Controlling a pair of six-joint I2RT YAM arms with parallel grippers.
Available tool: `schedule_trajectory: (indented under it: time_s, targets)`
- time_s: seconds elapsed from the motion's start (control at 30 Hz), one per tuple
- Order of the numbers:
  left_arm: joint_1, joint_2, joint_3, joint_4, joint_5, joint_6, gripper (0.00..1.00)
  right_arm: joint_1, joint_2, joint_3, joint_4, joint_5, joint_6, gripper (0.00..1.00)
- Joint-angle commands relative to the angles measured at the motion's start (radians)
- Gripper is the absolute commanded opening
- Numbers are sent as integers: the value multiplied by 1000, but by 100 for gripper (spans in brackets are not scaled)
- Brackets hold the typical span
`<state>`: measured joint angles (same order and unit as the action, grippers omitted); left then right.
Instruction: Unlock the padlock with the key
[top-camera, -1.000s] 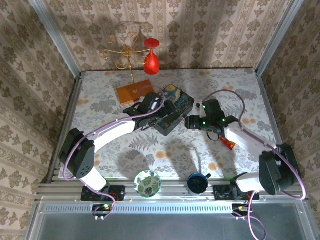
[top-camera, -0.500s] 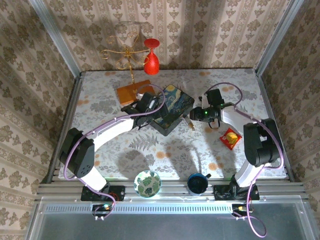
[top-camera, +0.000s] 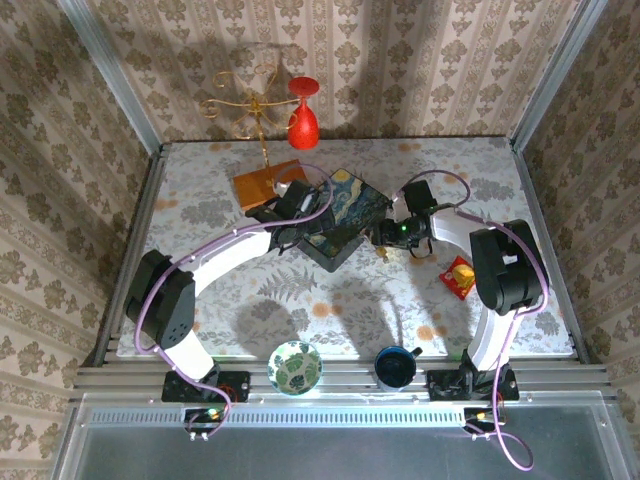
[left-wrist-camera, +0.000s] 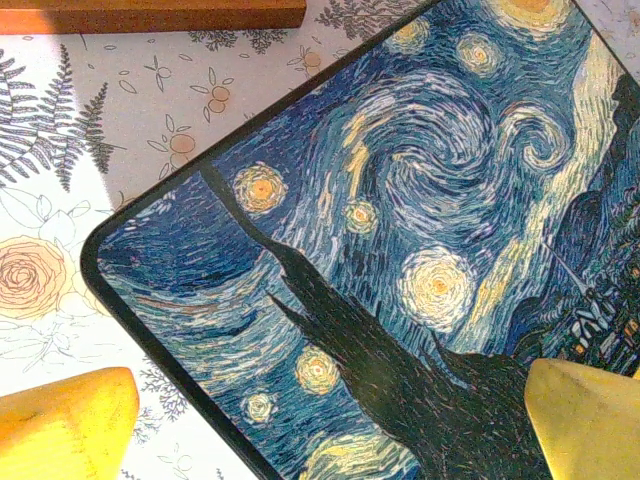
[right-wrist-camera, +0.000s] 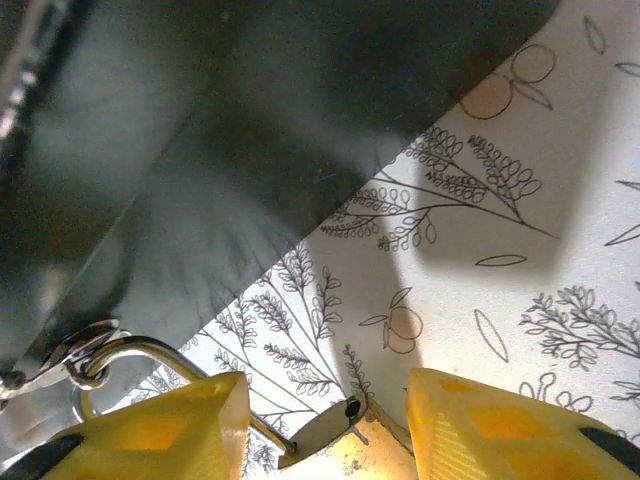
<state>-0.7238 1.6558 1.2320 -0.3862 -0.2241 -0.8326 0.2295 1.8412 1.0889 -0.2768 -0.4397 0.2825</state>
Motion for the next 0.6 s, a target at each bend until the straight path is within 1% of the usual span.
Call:
schedule_trajectory:
  time_s: [0.0,0.2,0.37,0.5,0.57]
  targets:
    - [5,1,18,-25,-22,9,100,21,7,-33,-9,-60,-5,47]
    - [4,-22,-2,-17,-22,-7,100,54,-49,-99,0,-21,23,46]
    - [4,-40,-18,-15,-28,-12,100,55,-131,-172,37,66,73,46]
    - [4,-52,-26,-11,-39,-16,100,60,-148,-210,97,28,102,46]
    - [5,-56,-28,-10,-41,-16,100,73,-151,-232,128,28,103,49]
